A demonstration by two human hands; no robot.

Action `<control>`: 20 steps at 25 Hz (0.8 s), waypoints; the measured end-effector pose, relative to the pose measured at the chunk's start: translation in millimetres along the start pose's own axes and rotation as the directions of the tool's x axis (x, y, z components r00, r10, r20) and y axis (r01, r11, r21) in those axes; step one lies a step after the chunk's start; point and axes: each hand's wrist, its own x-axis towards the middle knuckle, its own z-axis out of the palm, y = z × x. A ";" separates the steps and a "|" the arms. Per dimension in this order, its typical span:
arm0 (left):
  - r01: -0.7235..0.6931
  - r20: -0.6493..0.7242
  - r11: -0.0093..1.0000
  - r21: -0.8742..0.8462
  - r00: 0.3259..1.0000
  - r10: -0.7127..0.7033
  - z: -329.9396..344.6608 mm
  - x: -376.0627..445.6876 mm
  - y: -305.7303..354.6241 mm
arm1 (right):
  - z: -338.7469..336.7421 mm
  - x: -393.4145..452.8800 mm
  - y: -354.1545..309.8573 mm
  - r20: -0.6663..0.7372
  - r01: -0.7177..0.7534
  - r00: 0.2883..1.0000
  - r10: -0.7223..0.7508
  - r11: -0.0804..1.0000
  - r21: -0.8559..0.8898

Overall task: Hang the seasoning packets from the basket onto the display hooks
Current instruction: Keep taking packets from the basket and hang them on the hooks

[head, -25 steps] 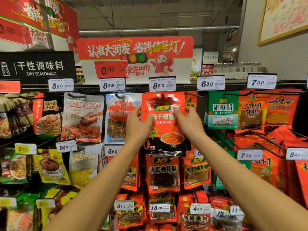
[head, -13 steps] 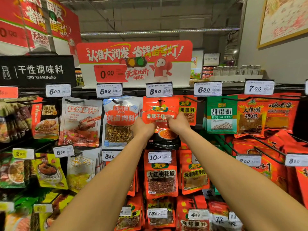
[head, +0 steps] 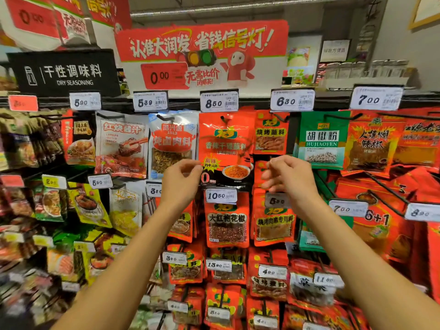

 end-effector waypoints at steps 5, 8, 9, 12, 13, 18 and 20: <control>0.322 0.166 0.918 -0.233 0.943 -0.288 16.5 -90.3 -47.8 | -29.8 -68.1 82.4 0.189 -0.243 0.953 0.235 0.970 0.020; 0.563 0.197 0.798 -0.215 0.826 -0.529 39.5 -153.1 -102.2 | -50.3 -113.1 161.3 0.216 -0.432 0.877 0.430 0.901 -0.040; 0.636 0.192 0.746 -0.198 0.772 -0.606 46.8 -175.0 -121.5 | -56.8 -129.3 187.5 0.206 -0.498 0.841 0.500 0.865 -0.065; 0.799 0.189 0.586 -0.134 0.601 -0.776 66.6 -235.3 -180.6 | -77.4 -176.0 264.3 0.171 -0.650 0.721 0.671 0.741 -0.169; 0.837 0.167 0.536 -0.112 0.547 -0.820 70.8 -253.3 -198.7 | -84.7 -190.4 285.4 0.154 -0.688 0.682 0.715 0.699 -0.197; 0.959 0.070 0.277 -0.055 0.281 -0.957 98.7 -336.1 -309.1 | -109.1 -267.8 407.5 0.008 -0.840 0.469 0.883 0.448 -0.307; 0.986 0.043 0.160 -0.057 0.162 -0.986 111.2 -377.9 -360.7 | -116.1 -308.7 471.3 -0.071 -0.869 0.387 0.919 0.338 -0.361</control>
